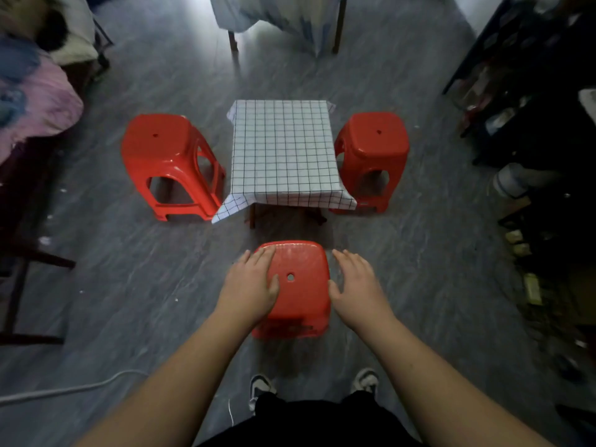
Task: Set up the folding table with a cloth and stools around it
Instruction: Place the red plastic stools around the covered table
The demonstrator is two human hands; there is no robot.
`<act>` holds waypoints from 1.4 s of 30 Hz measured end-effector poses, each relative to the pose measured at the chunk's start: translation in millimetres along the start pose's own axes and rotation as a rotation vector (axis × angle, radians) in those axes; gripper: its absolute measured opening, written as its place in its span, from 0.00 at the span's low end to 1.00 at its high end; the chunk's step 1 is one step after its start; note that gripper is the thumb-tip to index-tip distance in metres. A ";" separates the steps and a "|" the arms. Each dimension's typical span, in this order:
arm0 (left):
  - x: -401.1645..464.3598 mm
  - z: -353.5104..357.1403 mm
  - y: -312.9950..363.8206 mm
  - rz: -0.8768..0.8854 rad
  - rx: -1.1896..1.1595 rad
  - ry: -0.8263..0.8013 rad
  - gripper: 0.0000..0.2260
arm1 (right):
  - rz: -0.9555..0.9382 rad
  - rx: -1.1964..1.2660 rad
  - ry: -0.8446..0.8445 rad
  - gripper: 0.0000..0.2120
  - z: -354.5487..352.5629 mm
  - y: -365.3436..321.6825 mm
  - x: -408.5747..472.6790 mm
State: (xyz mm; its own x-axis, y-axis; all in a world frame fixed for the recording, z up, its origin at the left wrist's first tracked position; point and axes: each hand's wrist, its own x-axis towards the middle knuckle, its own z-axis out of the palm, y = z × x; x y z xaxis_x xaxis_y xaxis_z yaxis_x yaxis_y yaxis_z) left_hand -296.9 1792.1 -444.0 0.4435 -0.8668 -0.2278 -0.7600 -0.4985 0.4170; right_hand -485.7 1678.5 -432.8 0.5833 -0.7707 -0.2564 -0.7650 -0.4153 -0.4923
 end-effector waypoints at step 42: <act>573.2 76.0 338.6 -0.448 -0.163 0.107 0.29 | -0.314 -0.340 -0.267 0.30 -343.7 304.8 607.8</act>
State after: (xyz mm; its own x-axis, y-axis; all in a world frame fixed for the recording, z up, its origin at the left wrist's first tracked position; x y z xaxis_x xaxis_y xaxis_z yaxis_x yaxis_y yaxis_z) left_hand -336.2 1125.5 -500.3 0.7630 -0.5569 -0.3283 -0.4023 -0.8066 0.4331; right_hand -458.1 917.4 -452.7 0.8134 -0.4529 -0.3649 -0.5622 -0.7731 -0.2937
